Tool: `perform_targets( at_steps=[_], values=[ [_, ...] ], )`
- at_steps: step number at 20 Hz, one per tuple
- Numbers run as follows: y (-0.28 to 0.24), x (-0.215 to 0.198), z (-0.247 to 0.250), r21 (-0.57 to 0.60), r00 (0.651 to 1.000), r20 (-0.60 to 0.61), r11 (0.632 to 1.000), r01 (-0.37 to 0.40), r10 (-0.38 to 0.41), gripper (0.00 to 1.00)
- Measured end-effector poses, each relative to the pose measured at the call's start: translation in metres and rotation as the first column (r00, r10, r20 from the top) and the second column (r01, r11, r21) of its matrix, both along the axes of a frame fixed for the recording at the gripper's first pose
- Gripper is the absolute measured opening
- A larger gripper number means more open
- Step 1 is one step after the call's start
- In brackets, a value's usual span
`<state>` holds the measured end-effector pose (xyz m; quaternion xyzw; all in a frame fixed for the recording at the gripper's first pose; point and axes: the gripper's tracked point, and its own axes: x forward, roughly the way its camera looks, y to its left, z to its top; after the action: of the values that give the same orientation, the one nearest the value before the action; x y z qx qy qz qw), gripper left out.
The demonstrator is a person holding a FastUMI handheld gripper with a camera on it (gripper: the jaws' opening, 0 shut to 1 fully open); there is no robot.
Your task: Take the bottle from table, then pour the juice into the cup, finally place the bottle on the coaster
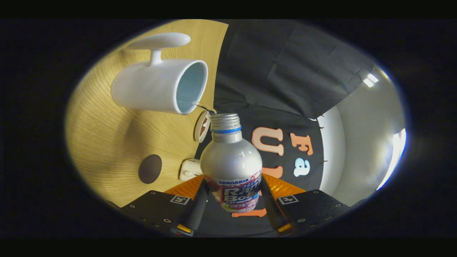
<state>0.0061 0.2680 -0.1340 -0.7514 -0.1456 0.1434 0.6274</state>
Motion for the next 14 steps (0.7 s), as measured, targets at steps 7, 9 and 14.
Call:
perform_targets(
  at_steps=[7, 9, 14],
  values=[
    [0.0015, 0.0005, 0.0014, -0.013, 1.000, 0.007, 1.000, -0.017, 0.017, 0.74],
    [0.0017, -0.0004, 0.0018, -0.018, 1.000, 0.011, 1.000, -0.022, 0.022, 0.74],
    [0.0020, 0.0009, 0.0024, -0.028, 0.999, 0.016, 0.999, -0.031, 0.031, 0.74]
  ],
)
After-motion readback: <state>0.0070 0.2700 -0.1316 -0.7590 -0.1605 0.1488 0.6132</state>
